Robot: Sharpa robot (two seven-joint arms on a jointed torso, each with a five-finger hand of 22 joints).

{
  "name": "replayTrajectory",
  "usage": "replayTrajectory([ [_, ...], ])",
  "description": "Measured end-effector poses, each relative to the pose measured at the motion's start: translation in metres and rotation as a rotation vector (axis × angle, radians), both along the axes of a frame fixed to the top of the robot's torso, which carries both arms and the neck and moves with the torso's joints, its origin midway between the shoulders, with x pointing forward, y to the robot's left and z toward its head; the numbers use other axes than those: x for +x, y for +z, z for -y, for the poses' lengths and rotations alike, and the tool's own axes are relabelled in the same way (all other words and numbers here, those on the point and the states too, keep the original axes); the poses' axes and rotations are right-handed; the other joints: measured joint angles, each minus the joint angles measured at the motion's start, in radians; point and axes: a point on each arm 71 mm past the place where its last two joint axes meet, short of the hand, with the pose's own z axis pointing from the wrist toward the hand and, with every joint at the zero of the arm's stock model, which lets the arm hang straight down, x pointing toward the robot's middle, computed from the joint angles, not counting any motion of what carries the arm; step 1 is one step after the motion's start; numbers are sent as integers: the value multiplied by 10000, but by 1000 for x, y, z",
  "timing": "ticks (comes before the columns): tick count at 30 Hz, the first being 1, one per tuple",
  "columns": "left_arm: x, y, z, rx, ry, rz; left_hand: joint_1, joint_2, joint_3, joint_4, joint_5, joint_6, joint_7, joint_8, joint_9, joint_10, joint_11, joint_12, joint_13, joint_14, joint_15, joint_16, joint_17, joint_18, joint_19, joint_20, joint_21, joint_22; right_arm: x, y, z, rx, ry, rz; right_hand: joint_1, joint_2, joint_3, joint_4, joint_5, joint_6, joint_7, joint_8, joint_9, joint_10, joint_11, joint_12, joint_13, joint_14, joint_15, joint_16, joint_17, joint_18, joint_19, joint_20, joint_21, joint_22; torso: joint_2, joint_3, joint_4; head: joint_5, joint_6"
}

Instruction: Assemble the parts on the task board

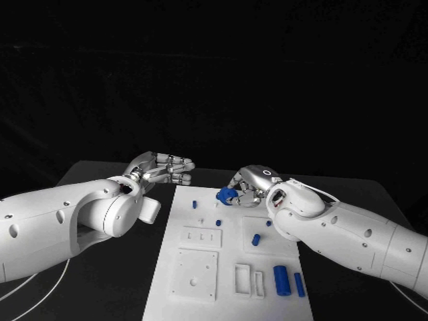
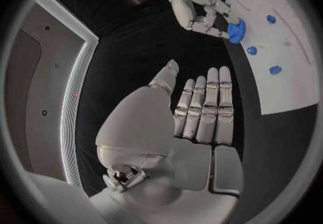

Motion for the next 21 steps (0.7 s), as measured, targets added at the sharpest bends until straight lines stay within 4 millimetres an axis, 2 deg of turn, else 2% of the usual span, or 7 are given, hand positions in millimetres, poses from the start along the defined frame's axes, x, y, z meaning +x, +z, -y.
replayTrajectory([
  [4, 0, 0, 0, -3, -14, -4, 0, 0, 0, 0, 0, 0, 0, 0, 0, 0, 0, 0, 0, 0, 0, 0, 0, 0, 0, 0, 0, 1, -2, -3, -12, -109, 172, 38, -9, -10, -1, 0, 1, 1, 0, -13, 4, 0, 1, 0, 0, 0, 0, 0, -14, 0, 0, 0, 0, 0, 2, -8, 11, 28, 12],
  [10, -1, 0, 2, -8, -43, -7, 0, 0, 0, 0, 0, 0, 0, 0, 0, 0, 0, 0, 0, 0, 0, 0, 0, 0, 0, 0, 0, 1, -1, -11, -25, -385, 158, 32, -9, -10, -4, -3, 0, 2, -1, 25, 6, 1, 2, 0, -46, 0, 0, 0, -60, 0, 0, 0, 0, 0, 25, 5, 21, 53, 18],
  [21, -1, 0, 5, -12, -110, -9, 0, 0, 0, 0, 0, 0, 0, 0, 0, 0, 0, 0, 0, 0, 0, 0, 0, -1, 0, 0, 0, 2, 3, -23, -37, -819, -53, 45, -36, -38, -13, -11, -1, 4, -3, 26, 44, -11, -11, 0, -49, 0, 1, 0, -69, 1, 0, 0, 0, 4, 46, 10, 39, 76, -7],
])
